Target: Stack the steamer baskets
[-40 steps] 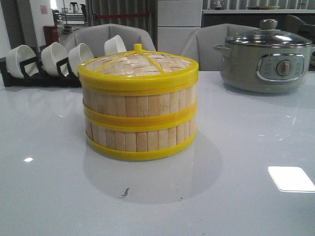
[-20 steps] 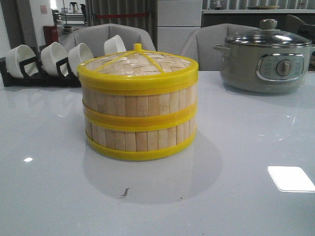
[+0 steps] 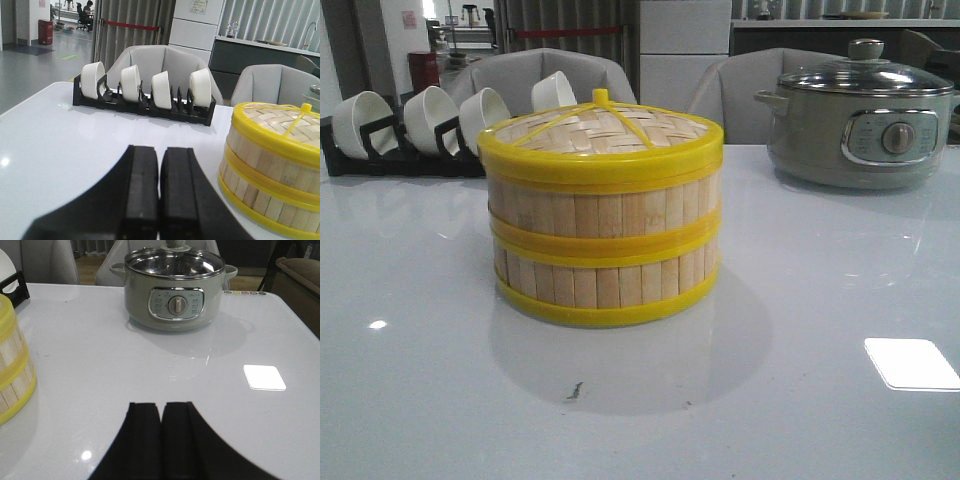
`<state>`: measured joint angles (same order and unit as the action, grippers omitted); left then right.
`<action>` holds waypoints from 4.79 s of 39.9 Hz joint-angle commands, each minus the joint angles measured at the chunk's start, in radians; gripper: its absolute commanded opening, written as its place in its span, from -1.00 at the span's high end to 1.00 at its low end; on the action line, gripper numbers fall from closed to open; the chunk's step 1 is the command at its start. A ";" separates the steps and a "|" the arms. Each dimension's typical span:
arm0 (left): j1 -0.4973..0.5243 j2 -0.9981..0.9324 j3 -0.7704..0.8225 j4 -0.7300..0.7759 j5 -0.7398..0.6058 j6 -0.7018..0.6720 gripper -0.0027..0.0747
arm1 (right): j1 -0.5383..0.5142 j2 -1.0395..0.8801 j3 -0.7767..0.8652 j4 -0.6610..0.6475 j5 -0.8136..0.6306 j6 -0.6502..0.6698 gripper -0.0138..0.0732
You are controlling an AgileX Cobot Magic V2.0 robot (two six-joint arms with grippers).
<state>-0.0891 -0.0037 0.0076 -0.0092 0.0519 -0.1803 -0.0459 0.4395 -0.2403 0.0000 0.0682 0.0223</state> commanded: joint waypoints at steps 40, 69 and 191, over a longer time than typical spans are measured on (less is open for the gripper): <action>0.003 -0.015 -0.001 0.009 -0.062 0.008 0.69 | -0.004 0.004 -0.029 0.000 -0.082 -0.004 0.57; 0.003 -0.015 -0.001 0.144 -0.212 0.111 0.69 | -0.004 0.004 -0.029 0.000 -0.082 -0.004 0.57; 0.003 -0.013 -0.001 0.144 -0.211 0.111 0.69 | -0.004 -0.471 0.256 0.064 0.057 0.003 0.57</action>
<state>-0.0891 -0.0037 0.0076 0.1383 -0.0743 -0.0727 -0.0459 -0.0109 0.0302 0.0784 0.1781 0.0258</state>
